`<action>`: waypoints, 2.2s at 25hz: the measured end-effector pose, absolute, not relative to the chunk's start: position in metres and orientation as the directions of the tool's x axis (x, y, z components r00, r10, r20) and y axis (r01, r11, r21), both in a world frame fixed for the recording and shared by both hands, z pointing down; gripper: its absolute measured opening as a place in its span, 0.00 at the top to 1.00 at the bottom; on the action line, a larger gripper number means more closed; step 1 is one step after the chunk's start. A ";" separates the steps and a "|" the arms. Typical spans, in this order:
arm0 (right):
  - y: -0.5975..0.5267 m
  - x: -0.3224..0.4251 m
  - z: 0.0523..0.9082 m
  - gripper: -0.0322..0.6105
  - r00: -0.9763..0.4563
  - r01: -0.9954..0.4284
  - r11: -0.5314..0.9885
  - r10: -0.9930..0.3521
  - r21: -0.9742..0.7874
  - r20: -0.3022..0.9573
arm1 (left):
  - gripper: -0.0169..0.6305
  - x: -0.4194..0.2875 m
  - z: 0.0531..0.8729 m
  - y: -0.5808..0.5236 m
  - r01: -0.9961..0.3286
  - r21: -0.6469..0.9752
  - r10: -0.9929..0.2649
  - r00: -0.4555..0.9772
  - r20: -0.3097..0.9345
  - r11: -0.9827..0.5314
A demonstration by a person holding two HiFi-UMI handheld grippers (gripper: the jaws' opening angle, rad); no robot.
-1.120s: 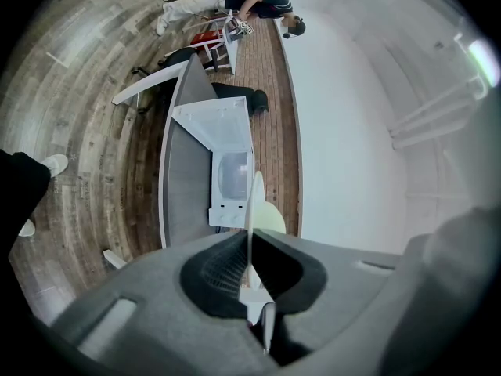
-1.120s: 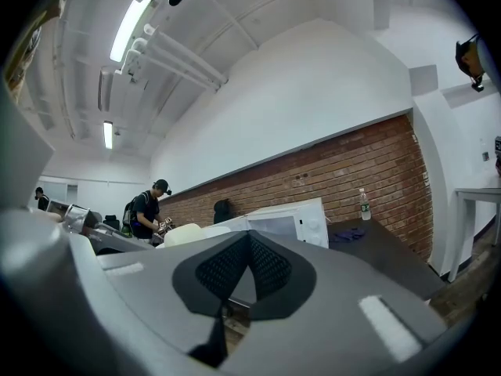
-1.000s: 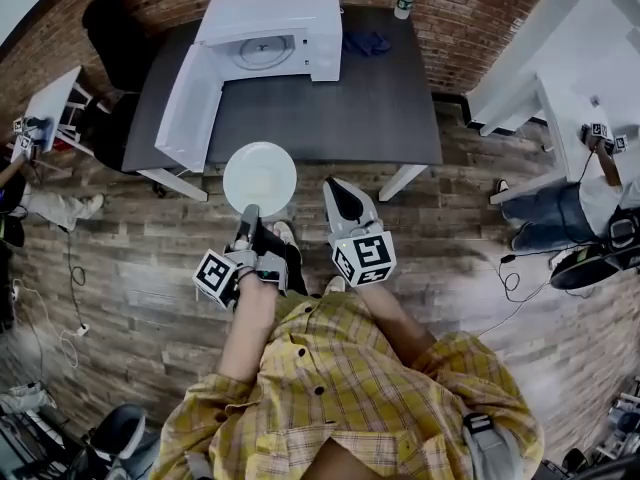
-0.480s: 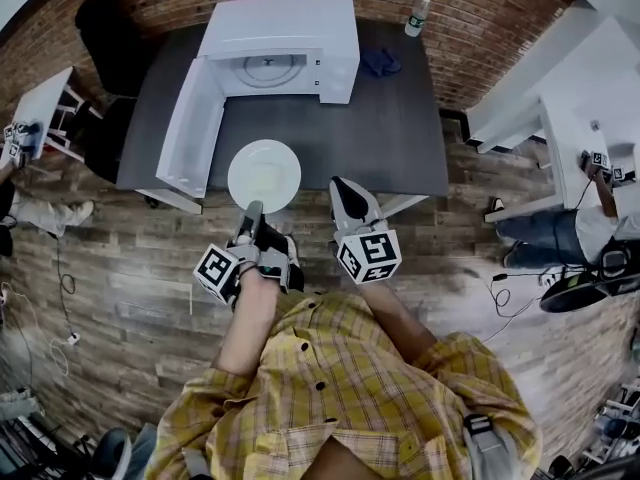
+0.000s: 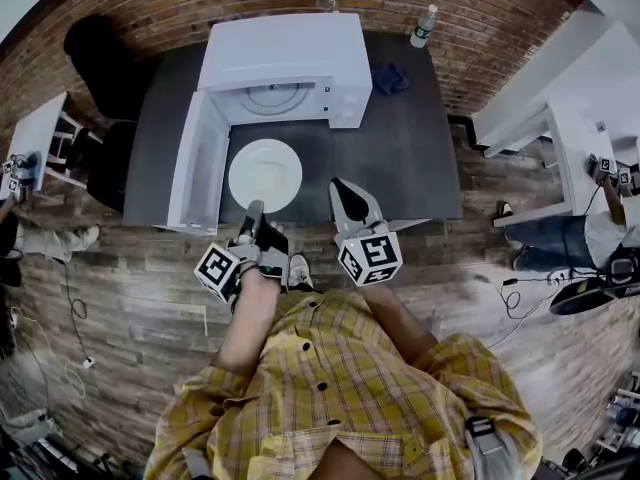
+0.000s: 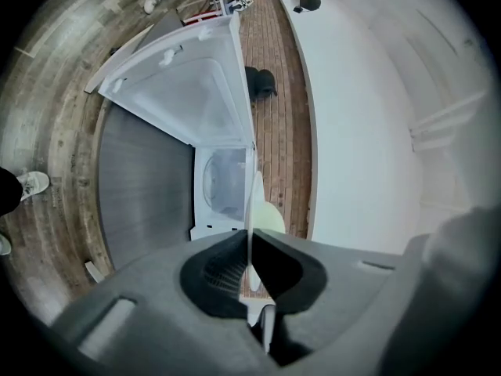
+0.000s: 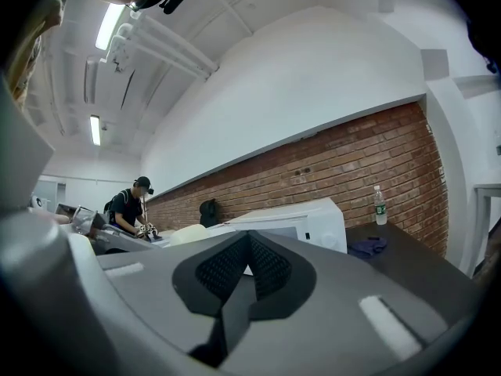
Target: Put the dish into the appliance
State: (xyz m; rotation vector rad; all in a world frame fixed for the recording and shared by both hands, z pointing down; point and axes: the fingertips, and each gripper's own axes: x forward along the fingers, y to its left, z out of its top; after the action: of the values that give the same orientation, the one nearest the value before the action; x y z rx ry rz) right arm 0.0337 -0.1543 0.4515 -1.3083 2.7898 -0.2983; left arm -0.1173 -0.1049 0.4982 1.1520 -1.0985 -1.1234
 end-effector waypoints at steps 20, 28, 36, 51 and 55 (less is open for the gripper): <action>-0.236 -0.002 0.467 0.95 -0.529 -0.841 0.511 -0.846 -0.178 0.072 | 0.96 -0.164 0.537 -0.197 0.045 0.988 -0.964 0.231 0.131 0.146; -0.237 -0.008 0.483 0.95 -0.520 -0.848 0.502 -0.850 -0.170 0.086 | 0.96 -0.168 0.555 -0.210 0.062 0.987 -0.964 0.234 0.129 0.148; -0.255 -0.007 0.496 0.95 -0.540 -0.838 0.520 -0.834 -0.165 0.112 | 0.96 -0.164 0.567 -0.228 0.054 0.988 -0.971 0.203 0.128 0.142; -0.265 -0.013 0.500 0.95 -0.553 -0.831 0.537 -0.827 -0.142 0.107 | 0.96 -0.176 0.634 -0.277 0.005 0.982 -0.970 0.156 0.187 0.190; -0.264 -0.016 0.502 0.95 -0.558 -0.828 0.543 -0.822 -0.143 0.112 | 0.96 -0.177 0.642 -0.294 -0.001 0.982 -0.973 0.137 0.187 0.189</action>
State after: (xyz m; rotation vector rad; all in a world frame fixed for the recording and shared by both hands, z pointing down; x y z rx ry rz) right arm -0.0158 -0.2639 0.5022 -1.4903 2.7866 -0.2846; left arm -0.1773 -0.2938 0.6416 1.1224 -1.1840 -0.9771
